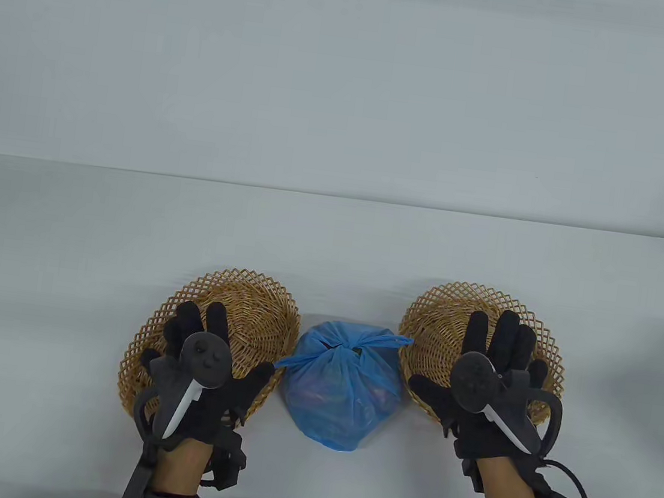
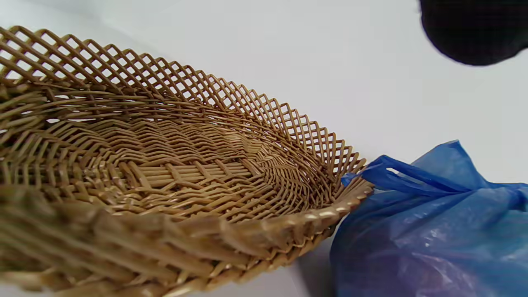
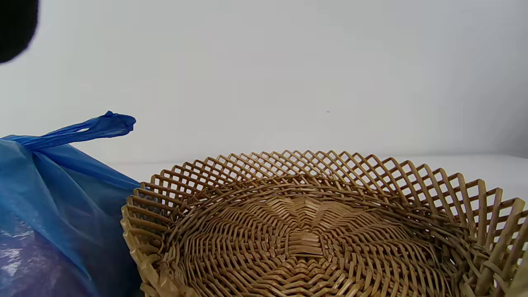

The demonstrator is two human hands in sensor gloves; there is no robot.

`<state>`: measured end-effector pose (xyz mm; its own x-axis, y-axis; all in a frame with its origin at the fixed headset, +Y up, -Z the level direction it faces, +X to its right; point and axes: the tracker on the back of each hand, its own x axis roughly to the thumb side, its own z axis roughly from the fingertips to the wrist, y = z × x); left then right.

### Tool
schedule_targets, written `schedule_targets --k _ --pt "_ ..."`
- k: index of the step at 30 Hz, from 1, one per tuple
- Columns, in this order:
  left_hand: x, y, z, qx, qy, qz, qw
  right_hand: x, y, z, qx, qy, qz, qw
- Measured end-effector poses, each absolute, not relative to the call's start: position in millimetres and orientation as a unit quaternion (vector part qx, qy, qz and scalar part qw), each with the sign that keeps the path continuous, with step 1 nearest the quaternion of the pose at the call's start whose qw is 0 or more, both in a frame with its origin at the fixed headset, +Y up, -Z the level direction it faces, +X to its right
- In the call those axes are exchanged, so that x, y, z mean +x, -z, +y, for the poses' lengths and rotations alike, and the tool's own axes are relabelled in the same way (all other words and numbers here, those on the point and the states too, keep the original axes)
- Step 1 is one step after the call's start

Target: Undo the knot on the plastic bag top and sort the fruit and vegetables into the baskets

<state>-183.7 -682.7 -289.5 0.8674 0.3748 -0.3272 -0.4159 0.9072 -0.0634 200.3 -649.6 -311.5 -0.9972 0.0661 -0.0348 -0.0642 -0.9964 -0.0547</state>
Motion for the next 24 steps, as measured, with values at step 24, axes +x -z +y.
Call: schedule_targets --k 24 --pt "-186.8 291.4 -690.6 -0.086 -0.191 0.176 0.962 205.4 317.7 -658.3 -0.028 -0.999 0.011 0.031"
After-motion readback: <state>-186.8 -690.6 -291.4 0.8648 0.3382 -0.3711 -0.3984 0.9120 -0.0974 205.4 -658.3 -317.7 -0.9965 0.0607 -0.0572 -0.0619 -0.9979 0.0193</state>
